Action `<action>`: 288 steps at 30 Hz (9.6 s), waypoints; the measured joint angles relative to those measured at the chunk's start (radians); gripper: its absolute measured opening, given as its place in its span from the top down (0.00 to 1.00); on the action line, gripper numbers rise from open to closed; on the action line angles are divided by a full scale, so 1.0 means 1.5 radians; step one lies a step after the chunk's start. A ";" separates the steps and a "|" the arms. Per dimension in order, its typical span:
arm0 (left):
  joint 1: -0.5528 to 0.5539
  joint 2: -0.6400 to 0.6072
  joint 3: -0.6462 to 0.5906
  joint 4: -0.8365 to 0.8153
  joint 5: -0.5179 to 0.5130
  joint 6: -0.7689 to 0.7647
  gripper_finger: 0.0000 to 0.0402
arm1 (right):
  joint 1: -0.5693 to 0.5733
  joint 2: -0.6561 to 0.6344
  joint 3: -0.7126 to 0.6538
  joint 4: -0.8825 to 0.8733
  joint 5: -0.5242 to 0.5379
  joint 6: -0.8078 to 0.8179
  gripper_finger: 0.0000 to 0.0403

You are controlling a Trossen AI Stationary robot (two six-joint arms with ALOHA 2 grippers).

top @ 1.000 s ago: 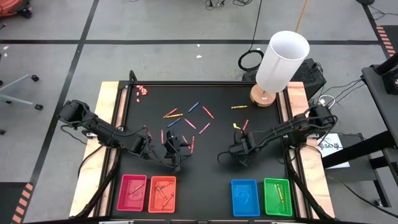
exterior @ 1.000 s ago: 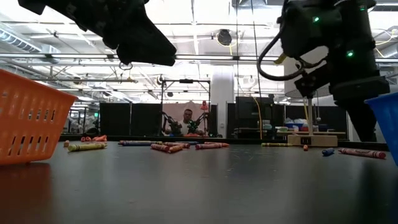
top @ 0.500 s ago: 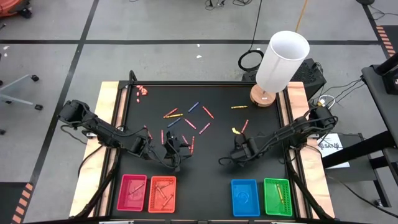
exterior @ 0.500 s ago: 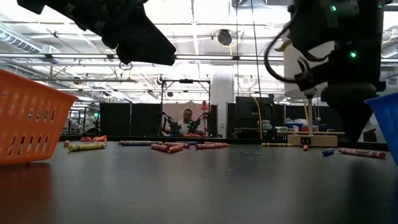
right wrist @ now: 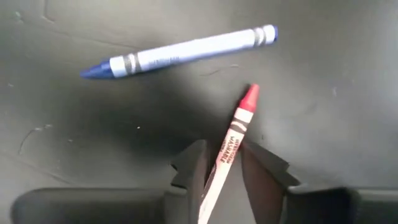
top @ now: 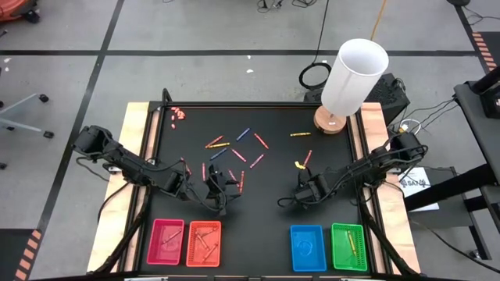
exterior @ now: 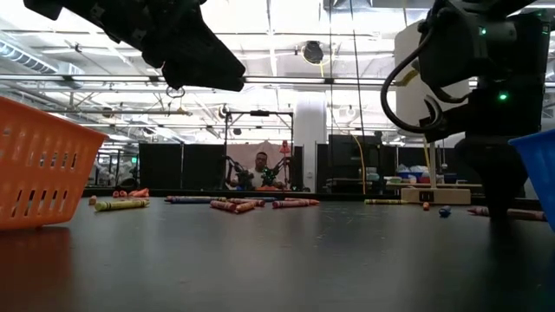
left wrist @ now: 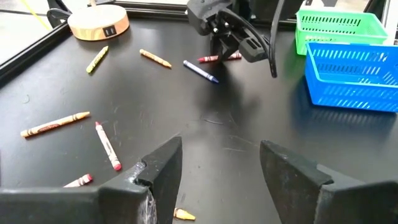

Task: Sort crayons
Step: Put the red crayon into the red bin, then put the blue crayon into the blue bin

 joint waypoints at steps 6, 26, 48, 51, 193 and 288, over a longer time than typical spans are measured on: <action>0.000 0.000 0.000 0.000 0.000 -0.001 0.47 | 0.009 0.001 -0.001 -0.002 -0.003 0.006 0.97; 0.000 0.000 0.000 0.001 0.000 0.000 0.47 | 0.075 -0.145 0.096 0.134 0.223 -0.198 1.00; -0.026 0.000 0.000 0.086 0.001 0.039 0.47 | 0.017 -0.008 0.084 1.036 0.152 -0.849 1.00; -0.033 0.000 0.000 0.083 0.001 0.050 0.47 | 0.012 0.031 0.080 1.102 0.135 -0.861 1.00; -0.478 -0.218 0.000 -0.512 0.132 -0.843 0.92 | -0.025 0.111 0.081 1.015 0.156 -0.852 0.43; 0.274 -0.101 -0.061 -0.370 0.054 0.106 0.56 | -0.049 0.111 0.081 0.843 0.207 -0.665 0.43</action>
